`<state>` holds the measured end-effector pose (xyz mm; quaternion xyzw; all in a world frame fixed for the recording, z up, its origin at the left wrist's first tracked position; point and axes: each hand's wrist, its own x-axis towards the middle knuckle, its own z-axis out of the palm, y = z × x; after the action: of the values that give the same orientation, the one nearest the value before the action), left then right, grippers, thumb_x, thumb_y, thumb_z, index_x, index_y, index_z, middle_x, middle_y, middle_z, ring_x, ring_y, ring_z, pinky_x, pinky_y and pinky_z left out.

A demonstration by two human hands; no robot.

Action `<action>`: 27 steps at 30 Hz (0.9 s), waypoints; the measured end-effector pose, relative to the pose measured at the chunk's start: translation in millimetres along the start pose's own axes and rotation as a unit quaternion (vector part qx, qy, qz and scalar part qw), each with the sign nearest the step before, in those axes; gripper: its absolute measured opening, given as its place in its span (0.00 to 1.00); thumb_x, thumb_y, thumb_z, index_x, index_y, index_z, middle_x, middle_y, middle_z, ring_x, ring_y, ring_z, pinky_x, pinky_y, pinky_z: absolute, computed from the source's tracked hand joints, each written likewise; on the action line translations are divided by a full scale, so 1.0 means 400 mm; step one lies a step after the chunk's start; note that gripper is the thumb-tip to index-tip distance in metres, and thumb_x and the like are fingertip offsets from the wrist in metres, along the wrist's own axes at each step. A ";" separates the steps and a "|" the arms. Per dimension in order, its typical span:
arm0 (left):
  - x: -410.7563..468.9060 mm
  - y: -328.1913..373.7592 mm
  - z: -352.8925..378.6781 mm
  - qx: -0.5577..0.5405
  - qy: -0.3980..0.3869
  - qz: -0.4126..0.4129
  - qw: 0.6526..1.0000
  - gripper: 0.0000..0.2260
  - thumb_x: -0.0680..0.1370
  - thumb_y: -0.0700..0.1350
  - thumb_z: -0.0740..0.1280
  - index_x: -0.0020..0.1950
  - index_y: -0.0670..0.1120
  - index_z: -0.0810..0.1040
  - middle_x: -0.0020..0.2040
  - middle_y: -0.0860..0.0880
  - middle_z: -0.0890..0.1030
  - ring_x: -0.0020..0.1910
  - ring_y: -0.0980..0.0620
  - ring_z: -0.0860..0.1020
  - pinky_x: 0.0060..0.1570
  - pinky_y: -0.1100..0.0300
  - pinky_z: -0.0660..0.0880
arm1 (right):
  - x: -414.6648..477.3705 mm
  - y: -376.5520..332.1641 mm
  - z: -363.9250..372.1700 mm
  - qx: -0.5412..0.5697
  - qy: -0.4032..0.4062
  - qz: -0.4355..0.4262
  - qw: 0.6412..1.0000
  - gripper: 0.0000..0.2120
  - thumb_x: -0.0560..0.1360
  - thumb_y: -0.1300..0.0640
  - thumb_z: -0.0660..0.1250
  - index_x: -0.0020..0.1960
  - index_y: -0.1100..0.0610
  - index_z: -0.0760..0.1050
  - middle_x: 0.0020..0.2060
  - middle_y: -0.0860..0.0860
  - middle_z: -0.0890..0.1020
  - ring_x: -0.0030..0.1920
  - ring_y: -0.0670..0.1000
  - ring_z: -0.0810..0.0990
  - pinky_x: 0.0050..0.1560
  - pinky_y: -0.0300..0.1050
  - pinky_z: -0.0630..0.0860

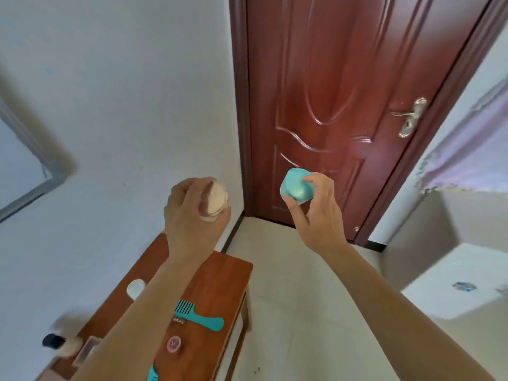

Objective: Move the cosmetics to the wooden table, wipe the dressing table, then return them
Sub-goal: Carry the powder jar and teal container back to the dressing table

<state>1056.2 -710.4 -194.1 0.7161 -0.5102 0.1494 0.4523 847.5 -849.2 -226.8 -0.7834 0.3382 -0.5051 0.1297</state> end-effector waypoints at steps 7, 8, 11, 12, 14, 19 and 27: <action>-0.011 0.340 0.296 -0.076 -0.059 0.049 0.994 0.25 0.68 0.57 0.74 0.63 0.61 0.72 0.61 0.61 0.72 0.61 0.61 0.69 0.54 0.60 0.75 | -0.046 0.241 -0.380 -0.048 0.074 0.093 0.992 0.22 0.77 0.46 0.69 0.64 0.50 0.63 0.61 0.47 0.71 0.53 0.49 0.76 0.44 0.25 0.66; -0.020 0.398 0.346 -0.089 -0.062 0.052 0.993 0.24 0.68 0.57 0.74 0.62 0.61 0.72 0.60 0.61 0.72 0.61 0.60 0.69 0.54 0.58 0.76 | -0.055 0.279 -0.436 -0.051 0.080 0.103 0.990 0.22 0.77 0.46 0.69 0.64 0.50 0.63 0.61 0.46 0.71 0.53 0.49 0.77 0.45 0.26 0.67; -0.050 0.575 0.495 -0.140 -0.087 0.071 0.984 0.23 0.68 0.56 0.74 0.63 0.60 0.74 0.60 0.61 0.72 0.62 0.58 0.71 0.57 0.53 0.75 | -0.078 0.394 -0.606 -0.076 0.097 0.126 0.984 0.22 0.77 0.46 0.69 0.64 0.49 0.63 0.61 0.46 0.71 0.55 0.49 0.77 0.50 0.29 0.69; -0.061 0.634 0.542 -0.149 -0.094 0.079 0.981 0.24 0.68 0.56 0.74 0.63 0.59 0.74 0.60 0.61 0.72 0.62 0.58 0.71 0.58 0.53 0.75 | -0.086 0.430 -0.662 -0.091 0.104 0.134 0.981 0.23 0.77 0.46 0.69 0.65 0.49 0.62 0.62 0.46 0.71 0.57 0.50 0.76 0.52 0.34 0.71; -0.085 0.749 0.628 -0.159 -0.114 0.092 0.976 0.24 0.68 0.58 0.73 0.63 0.60 0.74 0.61 0.62 0.71 0.62 0.59 0.71 0.59 0.52 0.75 | -0.105 0.499 -0.772 -0.112 0.119 0.153 0.975 0.24 0.77 0.46 0.69 0.66 0.52 0.62 0.63 0.49 0.71 0.59 0.52 0.76 0.52 0.46 0.77; -0.118 0.982 0.824 -0.190 -0.175 0.145 0.955 0.25 0.67 0.57 0.75 0.62 0.61 0.73 0.60 0.63 0.70 0.58 0.61 0.72 0.56 0.49 0.76 | -0.125 0.672 -0.984 -0.163 0.141 0.197 0.957 0.25 0.78 0.45 0.67 0.67 0.54 0.61 0.65 0.50 0.69 0.51 0.54 0.79 0.44 0.43 0.75; -0.077 1.286 1.221 -0.276 -0.270 0.188 0.903 0.22 0.66 0.52 0.75 0.59 0.56 0.78 0.58 0.55 0.76 0.58 0.57 0.71 0.56 0.52 0.74 | -0.107 0.976 -1.203 -0.243 0.201 0.244 0.917 0.24 0.78 0.49 0.69 0.66 0.57 0.63 0.63 0.52 0.70 0.58 0.51 0.75 0.46 0.36 0.68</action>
<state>476.7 -1119.0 -227.0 0.4662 -0.7585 -0.1143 0.4407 257.6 -1042.5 -250.0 -0.5660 0.6500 -0.5068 -0.0161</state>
